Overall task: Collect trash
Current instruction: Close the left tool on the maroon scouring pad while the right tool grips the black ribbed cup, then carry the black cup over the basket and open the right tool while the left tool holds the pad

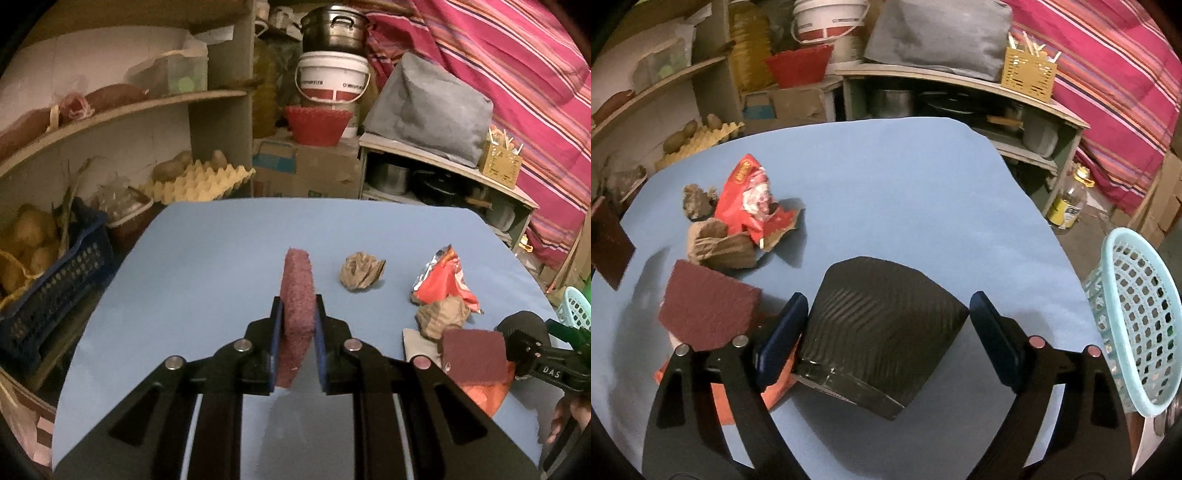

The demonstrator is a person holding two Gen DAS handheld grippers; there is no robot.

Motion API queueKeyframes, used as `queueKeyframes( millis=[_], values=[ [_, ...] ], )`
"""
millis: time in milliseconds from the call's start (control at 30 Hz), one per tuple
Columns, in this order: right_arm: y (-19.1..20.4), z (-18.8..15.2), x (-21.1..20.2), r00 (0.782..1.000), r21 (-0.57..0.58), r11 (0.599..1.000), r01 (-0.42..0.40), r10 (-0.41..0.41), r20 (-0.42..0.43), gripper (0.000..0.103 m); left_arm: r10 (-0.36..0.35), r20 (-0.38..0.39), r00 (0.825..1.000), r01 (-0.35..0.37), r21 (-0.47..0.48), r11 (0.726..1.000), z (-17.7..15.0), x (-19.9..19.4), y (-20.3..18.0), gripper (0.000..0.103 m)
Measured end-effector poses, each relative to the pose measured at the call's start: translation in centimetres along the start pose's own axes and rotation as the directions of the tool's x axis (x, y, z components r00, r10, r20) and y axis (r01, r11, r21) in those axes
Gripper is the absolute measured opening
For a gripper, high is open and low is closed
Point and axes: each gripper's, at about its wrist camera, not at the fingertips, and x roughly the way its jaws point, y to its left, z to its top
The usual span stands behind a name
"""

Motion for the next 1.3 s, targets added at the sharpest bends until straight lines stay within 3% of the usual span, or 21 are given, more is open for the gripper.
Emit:
queueKeyframes(
  millis=[300,567,800,1300],
  values=[
    [-3.7,0.7,-4.0,0.991,0.045,0.999,-0.017,0.011,0.13,0.087,-0.021,0.025,0.999,0.021,0.004,1.0,-0.4,-1.8,-1.6,0.016],
    [-9.4,0.7,-7.0,0.982,0.066,0.998,0.007,-0.019,0.19,0.087,-0.033,0.055,0.998,0.03,0.061,0.998,0.6,-2.9,-6.0,0.016],
    [-14.9,0.2,-9.4,0.971,0.106,0.994,0.037,-0.06,0.231,0.087,-0.062,0.073,0.995,0.054,0.104,0.993,1.2,-3.8,-10.9,0.016],
    [-26.8,-3.5,-13.0,0.951,0.22,0.966,0.133,-0.187,0.247,0.087,-0.208,0.068,0.976,0.192,0.185,0.964,0.6,-4.8,-23.9,0.016]
  ],
)
